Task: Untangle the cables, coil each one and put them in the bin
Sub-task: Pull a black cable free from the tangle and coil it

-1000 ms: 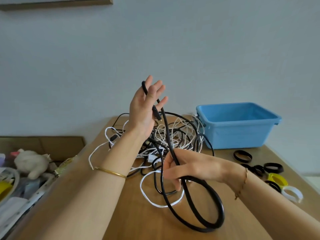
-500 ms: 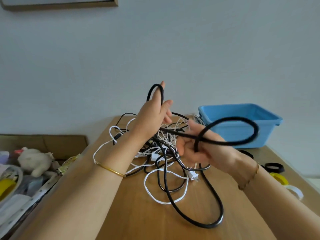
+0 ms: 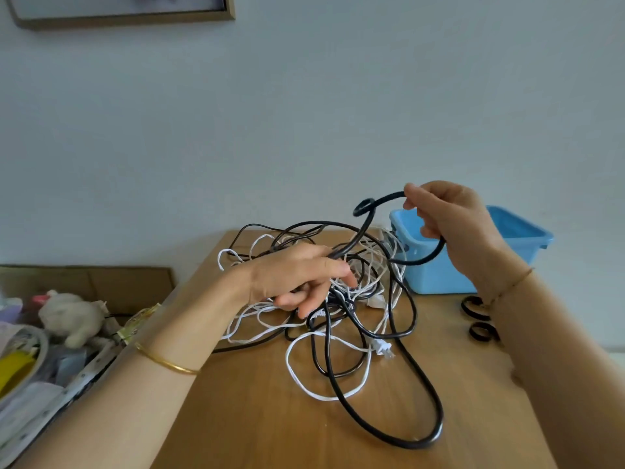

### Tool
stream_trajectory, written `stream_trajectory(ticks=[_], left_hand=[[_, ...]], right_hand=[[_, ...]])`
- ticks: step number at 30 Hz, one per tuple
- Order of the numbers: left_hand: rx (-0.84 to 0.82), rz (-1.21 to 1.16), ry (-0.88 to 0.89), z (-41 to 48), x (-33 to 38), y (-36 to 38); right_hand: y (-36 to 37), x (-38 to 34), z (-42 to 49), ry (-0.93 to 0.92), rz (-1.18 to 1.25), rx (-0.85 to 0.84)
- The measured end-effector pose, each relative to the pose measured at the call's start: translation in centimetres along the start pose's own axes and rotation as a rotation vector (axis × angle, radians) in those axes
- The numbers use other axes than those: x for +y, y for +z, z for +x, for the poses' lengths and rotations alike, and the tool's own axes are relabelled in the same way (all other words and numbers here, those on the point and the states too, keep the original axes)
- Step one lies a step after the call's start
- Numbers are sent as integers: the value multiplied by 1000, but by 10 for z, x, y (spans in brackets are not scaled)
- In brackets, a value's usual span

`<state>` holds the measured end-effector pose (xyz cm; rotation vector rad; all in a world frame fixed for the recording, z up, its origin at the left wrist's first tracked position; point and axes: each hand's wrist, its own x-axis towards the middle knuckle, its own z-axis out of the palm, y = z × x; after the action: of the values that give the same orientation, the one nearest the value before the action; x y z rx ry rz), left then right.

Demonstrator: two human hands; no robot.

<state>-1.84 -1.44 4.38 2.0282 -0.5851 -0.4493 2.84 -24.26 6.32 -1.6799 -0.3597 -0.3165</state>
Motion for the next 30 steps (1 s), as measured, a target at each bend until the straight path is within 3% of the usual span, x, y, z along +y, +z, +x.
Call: stream_trajectory(ticks=[5, 8, 13, 16, 20, 23, 27, 30], left_hand=[[-6, -303, 181, -9, 14, -14], [42, -508, 261, -13, 21, -27], [267, -818, 379, -11, 30, -37], [425, -972, 416, -7, 30, -40], [562, -1008, 372, 2, 28, -38], [614, -1013, 345, 10, 29, -35], [624, -1104, 306, 17, 31, -34], [562, -1135, 339, 17, 37, -34]], right_hand=[[13, 17, 12, 17, -130, 173], [18, 29, 15, 72, -170, 134], [27, 36, 9, 15, -413, -44], [40, 36, -3, 2, -579, -234], [57, 31, -26, -52, -781, -493], [68, 27, -38, -204, -1025, -625], [85, 37, -52, -286, -1194, -520], [89, 42, -61, -241, -1010, -330]])
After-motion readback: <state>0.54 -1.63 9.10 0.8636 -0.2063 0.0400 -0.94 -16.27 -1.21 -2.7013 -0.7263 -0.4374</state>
